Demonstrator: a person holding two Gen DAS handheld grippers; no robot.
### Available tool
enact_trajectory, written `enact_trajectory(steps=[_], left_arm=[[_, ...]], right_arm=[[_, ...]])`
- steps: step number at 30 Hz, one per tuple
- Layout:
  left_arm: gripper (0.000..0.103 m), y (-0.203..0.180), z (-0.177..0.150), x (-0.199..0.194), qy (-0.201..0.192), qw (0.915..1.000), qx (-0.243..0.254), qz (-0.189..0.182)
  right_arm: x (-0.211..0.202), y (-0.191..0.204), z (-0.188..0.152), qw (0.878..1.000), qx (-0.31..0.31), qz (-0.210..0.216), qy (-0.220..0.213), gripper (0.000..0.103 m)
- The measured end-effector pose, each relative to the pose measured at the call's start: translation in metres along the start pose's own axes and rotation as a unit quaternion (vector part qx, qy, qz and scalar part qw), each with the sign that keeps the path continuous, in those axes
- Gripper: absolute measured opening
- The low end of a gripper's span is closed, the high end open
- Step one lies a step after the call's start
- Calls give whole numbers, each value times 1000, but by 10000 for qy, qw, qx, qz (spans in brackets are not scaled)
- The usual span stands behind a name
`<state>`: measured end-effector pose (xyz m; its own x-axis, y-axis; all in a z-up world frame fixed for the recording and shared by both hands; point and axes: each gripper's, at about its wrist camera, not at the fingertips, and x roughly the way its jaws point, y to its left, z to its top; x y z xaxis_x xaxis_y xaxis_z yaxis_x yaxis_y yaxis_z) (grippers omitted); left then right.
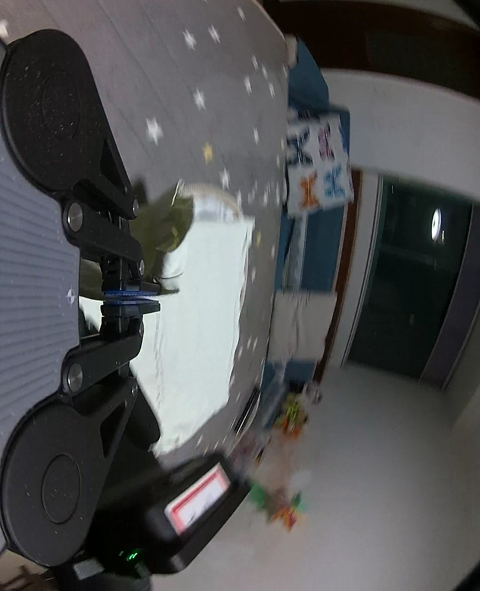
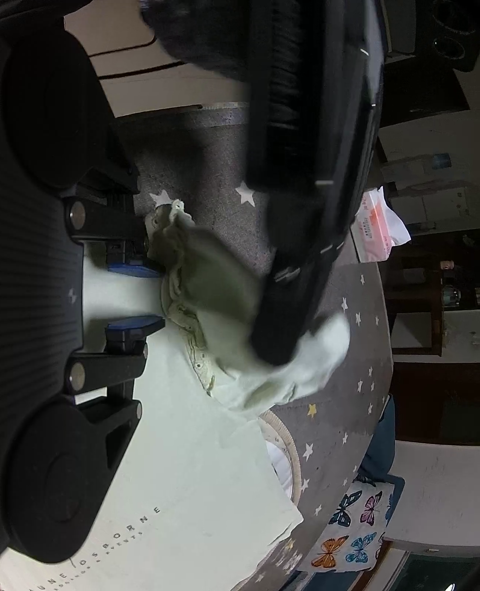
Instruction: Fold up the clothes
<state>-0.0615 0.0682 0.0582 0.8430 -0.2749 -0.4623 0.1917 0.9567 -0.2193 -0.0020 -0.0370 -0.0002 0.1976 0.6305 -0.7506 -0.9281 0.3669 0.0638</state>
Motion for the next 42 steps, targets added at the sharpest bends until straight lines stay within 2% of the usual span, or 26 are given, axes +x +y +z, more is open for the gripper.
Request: enact_trajectory(steps=[5, 11, 16, 20, 24, 30, 35, 37, 42], left_arm=[[2, -13, -7, 20, 240, 9988, 172, -381], [6, -16, -20, 31, 589, 9958, 207, -671], [13, -14, -21, 18, 538, 9951, 395, -725], [12, 1, -17, 15, 495, 9977, 302, -356], [12, 14, -24, 22, 753, 9967, 277, -97], [12, 17, -41, 26, 1058, 9933, 415, -211], [12, 18, -46, 27, 1131, 9919, 517, -271], [12, 18, -47, 27, 1138, 9917, 528, -281], [12, 20, -48, 27, 1141, 9916, 532, -289]], right_arm=[[-19, -16, -12, 9996, 250, -129, -40, 23], [-45, -42, -33, 9964, 597, -601, 46, 23], [-62, -66, -34, 9909, 921, -981, -62, 23], [-68, -74, -18, 9894, 1027, -963, -358, 23], [-56, -74, 1, 9906, 954, -826, -520, 22], [-20, -73, 24, 9926, 940, -623, -456, 22], [15, -75, 33, 9934, 925, -627, -263, 21], [28, -80, 34, 9934, 943, -633, -139, 18], [18, -86, 38, 9921, 1045, -640, -287, 18]])
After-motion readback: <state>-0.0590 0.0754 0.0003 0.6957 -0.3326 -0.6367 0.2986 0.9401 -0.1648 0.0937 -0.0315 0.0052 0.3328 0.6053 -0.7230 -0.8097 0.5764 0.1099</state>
